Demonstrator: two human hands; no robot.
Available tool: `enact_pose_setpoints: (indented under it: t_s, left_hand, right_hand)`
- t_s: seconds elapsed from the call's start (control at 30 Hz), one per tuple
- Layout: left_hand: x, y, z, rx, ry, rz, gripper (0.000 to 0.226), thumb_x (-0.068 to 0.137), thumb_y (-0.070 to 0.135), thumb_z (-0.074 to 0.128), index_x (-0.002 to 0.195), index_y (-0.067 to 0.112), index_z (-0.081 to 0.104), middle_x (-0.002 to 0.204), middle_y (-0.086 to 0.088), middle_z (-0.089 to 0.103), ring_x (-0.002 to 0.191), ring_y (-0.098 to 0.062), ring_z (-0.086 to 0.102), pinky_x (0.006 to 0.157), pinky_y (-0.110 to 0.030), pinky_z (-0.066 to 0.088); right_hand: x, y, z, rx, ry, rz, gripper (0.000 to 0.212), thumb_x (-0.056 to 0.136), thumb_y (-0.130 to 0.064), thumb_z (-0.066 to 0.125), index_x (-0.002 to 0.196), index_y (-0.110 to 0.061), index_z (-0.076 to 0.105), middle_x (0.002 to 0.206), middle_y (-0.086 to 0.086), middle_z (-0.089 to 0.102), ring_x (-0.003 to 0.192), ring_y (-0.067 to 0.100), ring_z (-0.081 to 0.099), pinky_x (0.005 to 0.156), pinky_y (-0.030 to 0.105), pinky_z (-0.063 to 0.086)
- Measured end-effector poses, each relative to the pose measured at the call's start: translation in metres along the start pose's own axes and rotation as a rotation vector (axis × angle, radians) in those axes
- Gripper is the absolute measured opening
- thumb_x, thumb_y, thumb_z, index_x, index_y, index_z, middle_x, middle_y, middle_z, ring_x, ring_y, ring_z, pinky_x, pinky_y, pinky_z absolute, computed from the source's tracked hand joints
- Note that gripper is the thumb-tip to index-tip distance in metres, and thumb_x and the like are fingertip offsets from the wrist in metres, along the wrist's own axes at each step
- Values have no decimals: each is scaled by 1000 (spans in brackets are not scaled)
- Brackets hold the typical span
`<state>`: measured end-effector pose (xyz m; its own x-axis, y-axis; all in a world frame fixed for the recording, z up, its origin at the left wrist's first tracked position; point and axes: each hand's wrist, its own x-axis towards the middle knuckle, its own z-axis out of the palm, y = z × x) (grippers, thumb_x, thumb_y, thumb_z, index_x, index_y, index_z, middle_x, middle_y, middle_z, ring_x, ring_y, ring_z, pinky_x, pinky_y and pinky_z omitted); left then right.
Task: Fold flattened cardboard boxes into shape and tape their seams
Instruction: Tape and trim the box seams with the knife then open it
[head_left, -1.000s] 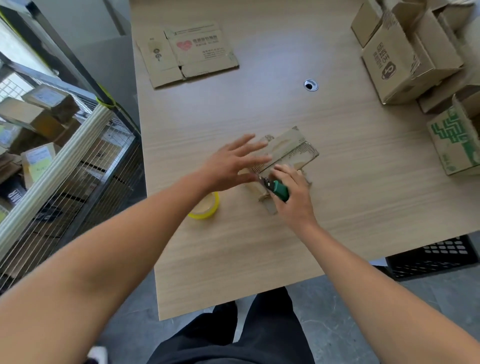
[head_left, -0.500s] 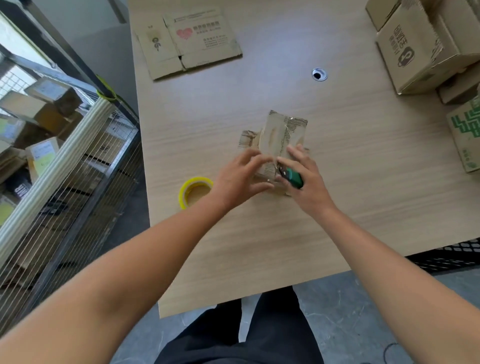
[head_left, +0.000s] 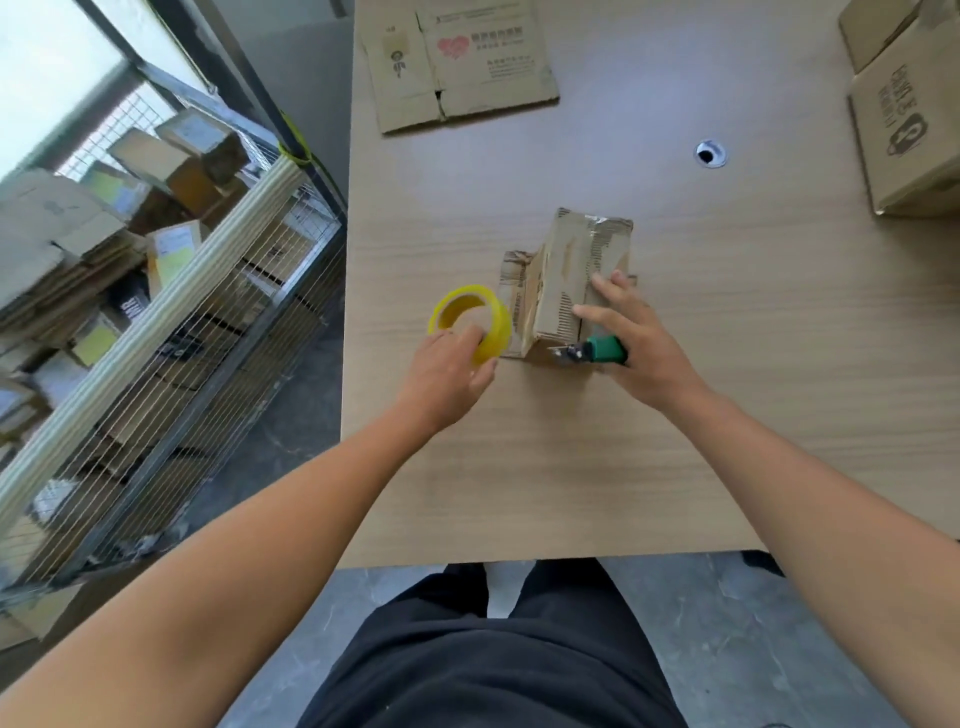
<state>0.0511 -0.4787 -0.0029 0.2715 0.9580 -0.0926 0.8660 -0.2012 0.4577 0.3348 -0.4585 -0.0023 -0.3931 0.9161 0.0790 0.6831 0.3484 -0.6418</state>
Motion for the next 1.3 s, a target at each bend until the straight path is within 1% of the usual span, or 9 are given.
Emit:
enact_pose_setpoints:
  t_s: [0.17, 0.3, 0.5, 0.63, 0.77, 0.9, 1.03, 1.2, 1.3]
  left_hand:
    - [30, 56, -30, -161, 85, 50, 34, 89, 38, 51, 108, 9, 55, 85, 0, 56, 90, -32, 55, 90, -39, 37]
    - [51, 78, -41, -235, 111, -13, 45, 87, 41, 52, 122, 15, 59, 105, -3, 67, 100, -26, 57, 99, -34, 33]
    - [70, 103, -45, -98, 150, -20, 39, 86, 44, 52, 116, 21, 61, 87, 8, 58, 95, -24, 58, 101, -31, 26]
    - [76, 115, -42, 1, 181, 61, 28, 86, 42, 57, 109, 26, 60, 81, 19, 42, 92, -17, 57, 103, -36, 28]
    - [83, 122, -36, 44, 189, 52, 24, 89, 39, 59, 110, 27, 58, 83, 18, 43, 94, -16, 58, 106, -37, 26]
    - [89, 124, -35, 64, 183, 31, 25, 90, 40, 57, 112, 27, 57, 86, 15, 49, 97, -17, 59, 107, -38, 26]
    - [87, 125, -32, 119, 168, 106, 31, 89, 43, 52, 114, 26, 59, 98, 11, 66, 100, -16, 59, 106, -36, 22]
    - [88, 122, -39, 143, 191, 166, 32, 93, 41, 61, 114, 17, 62, 91, 1, 70, 96, -26, 65, 108, -38, 32]
    - [93, 110, -65, 182, 145, 74, 55, 88, 66, 59, 111, 16, 63, 89, -8, 70, 89, -32, 64, 82, -39, 48]
  right_hand:
    - [17, 9, -19, 0, -63, -60, 61, 77, 12, 78, 134, -4, 63, 157, 17, 37, 149, 40, 28, 121, 53, 29]
    - [25, 4, -43, 238, -69, 27, 51, 88, 3, 74, 136, -8, 61, 156, 7, 40, 151, 25, 28, 124, 37, 23]
    - [31, -23, -64, 581, 159, 228, 41, 96, -13, 65, 132, -31, 59, 133, -4, 64, 114, 8, 56, 108, 36, 43]
    - [32, -30, -64, 704, 117, 264, 47, 97, -5, 63, 138, -28, 55, 141, -1, 57, 136, 13, 49, 115, 42, 40]
    - [28, -23, -65, 719, 133, 269, 47, 93, -18, 63, 139, -19, 60, 132, -15, 55, 100, -7, 59, 84, 12, 50]
    - [24, -17, -65, 685, 96, 282, 40, 93, -23, 65, 133, -18, 64, 128, -10, 59, 118, 7, 61, 98, 22, 49]
    - [34, -15, -71, 646, 206, 362, 7, 94, -19, 72, 99, -15, 70, 90, 3, 68, 79, 10, 62, 76, 30, 49]
    - [50, -19, -80, 537, 208, 320, 13, 95, -15, 69, 85, -9, 62, 66, -8, 50, 60, 8, 43, 63, 27, 36]
    - [44, -22, -90, 608, 192, 300, 13, 95, -13, 67, 86, -6, 61, 67, -6, 50, 61, 10, 42, 60, 26, 38]
